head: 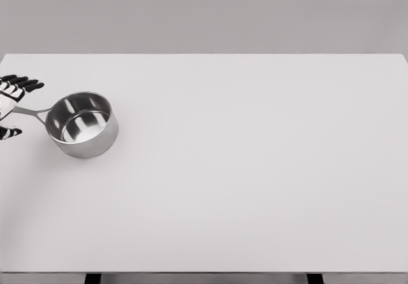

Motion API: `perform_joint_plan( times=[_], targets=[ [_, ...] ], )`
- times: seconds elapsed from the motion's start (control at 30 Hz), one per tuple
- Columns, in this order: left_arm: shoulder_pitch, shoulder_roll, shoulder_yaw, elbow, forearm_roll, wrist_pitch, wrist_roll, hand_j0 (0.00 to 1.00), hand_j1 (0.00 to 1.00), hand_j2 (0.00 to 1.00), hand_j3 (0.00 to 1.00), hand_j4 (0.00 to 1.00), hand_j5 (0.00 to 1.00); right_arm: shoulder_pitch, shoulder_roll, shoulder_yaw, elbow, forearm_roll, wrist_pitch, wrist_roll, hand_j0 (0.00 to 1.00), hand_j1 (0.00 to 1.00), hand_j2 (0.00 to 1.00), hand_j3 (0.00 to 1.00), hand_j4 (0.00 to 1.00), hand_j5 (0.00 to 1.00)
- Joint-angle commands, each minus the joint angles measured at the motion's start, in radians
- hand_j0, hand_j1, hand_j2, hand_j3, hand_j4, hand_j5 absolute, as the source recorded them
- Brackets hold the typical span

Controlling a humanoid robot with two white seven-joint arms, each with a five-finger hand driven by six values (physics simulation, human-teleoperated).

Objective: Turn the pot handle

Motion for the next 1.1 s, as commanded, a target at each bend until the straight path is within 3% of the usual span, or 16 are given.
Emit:
perform_joint_plan(
  times=[0.0,0.13,0.43,0.57,0.67,0.73,0.8,0.83,0.9,1.07],
  targets=[
    [0.006,0.032,0.002,-0.101,0.061,0.0,-0.001,1.0,1.0,1.0,1.0,1.0,1.0,0.0,0.0,0.0,0.0,-0.001,0.0,0.0,1.0,1.0,1.0,1.0,1.0,1.0],
    [0.025,0.093,0.002,-0.223,0.151,0.0,-0.002,1.0,1.0,1.0,1.0,1.0,1.0,0.002,0.0,0.0,0.0,-0.001,0.0,0.0,1.0,1.0,1.0,1.0,1.0,1.0],
    [0.026,0.078,-0.015,-0.259,0.153,0.0,-0.013,1.0,1.0,1.0,1.0,1.0,1.0,0.002,0.0,0.0,0.0,-0.001,0.0,0.0,1.0,1.0,1.0,1.0,1.0,1.0],
    [0.012,0.017,-0.042,-0.288,0.144,0.0,-0.051,1.0,1.0,1.0,1.0,1.0,1.0,0.0,0.0,0.0,0.0,-0.001,0.0,0.0,1.0,1.0,1.0,1.0,1.0,1.0],
    [-0.104,-0.095,-0.156,-0.335,0.144,0.0,-0.117,1.0,1.0,1.0,1.0,1.0,1.0,0.002,0.0,0.0,0.0,-0.001,0.0,0.0,1.0,1.0,1.0,1.0,1.0,1.0],
    [-0.192,-0.198,-0.285,-0.363,0.139,0.0,-0.203,1.0,1.0,1.0,1.0,1.0,1.0,0.0,0.0,0.0,0.0,-0.001,0.0,0.0,1.0,1.0,1.0,1.0,1.0,1.0],
    [-0.239,-0.264,-0.401,-0.421,0.128,0.0,-0.313,1.0,1.0,1.0,1.0,1.0,1.0,0.002,0.0,0.0,0.0,-0.001,0.0,0.0,1.0,1.0,1.0,1.0,1.0,1.0],
    [-0.274,-0.315,-0.463,-0.428,0.127,0.0,-0.327,1.0,1.0,1.0,1.0,1.0,1.0,0.0,0.0,0.0,0.0,-0.001,0.0,0.0,1.0,1.0,1.0,1.0,1.0,1.0],
    [-0.298,-0.373,-0.478,-0.426,0.116,0.0,-0.329,1.0,1.0,1.0,1.0,1.0,1.0,0.0,0.0,0.0,0.0,-0.001,0.0,0.0,1.0,1.0,1.0,1.0,1.0,1.0],
    [-0.288,-0.5,-0.478,-0.42,0.079,0.0,-0.329,1.0,1.0,1.0,1.0,1.0,1.0,0.002,0.0,0.0,0.0,-0.001,0.0,0.0,1.0,1.0,1.0,1.0,1.0,1.0]
  ],
)
